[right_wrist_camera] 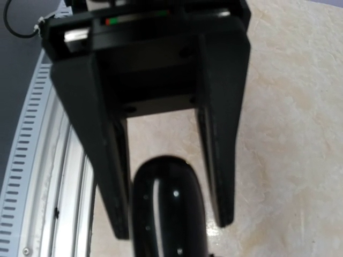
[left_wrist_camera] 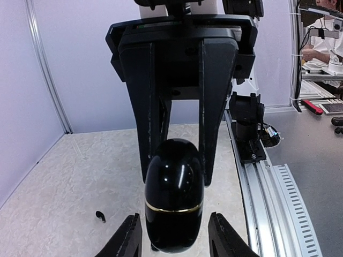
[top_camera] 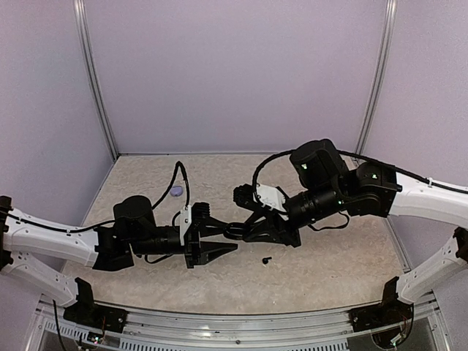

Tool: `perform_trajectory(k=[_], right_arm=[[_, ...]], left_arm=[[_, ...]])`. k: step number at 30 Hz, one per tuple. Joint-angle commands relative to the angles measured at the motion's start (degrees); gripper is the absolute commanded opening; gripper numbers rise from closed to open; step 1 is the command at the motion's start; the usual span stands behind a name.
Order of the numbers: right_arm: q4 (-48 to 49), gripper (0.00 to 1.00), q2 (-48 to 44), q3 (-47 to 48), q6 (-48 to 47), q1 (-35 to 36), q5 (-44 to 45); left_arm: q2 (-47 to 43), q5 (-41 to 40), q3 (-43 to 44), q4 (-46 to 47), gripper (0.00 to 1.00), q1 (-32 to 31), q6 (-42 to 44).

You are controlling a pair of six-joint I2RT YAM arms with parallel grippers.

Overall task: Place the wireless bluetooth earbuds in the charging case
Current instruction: Pass from the right arm to the left

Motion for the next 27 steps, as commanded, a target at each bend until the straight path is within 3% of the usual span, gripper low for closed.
perform_trajectory(k=[1, 21, 27], right_arm=[[2.61, 0.1, -0.02, -0.29, 0.03, 0.75, -1.51], [3.23, 0.1, 1.34, -0.58, 0.34, 0.76, -2.34], [3.44, 0.11, 0.95, -0.85, 0.17, 0.75, -2.3]], left_arm=[[0.69, 0.91, 1.58, 1.03, 0.43, 0.3, -0.73], [2.04, -0.93, 3.72, 0.29, 0.39, -0.36, -0.82], [2.11, -0.76, 3.51, 0.17, 0.25, -0.33, -0.48]])
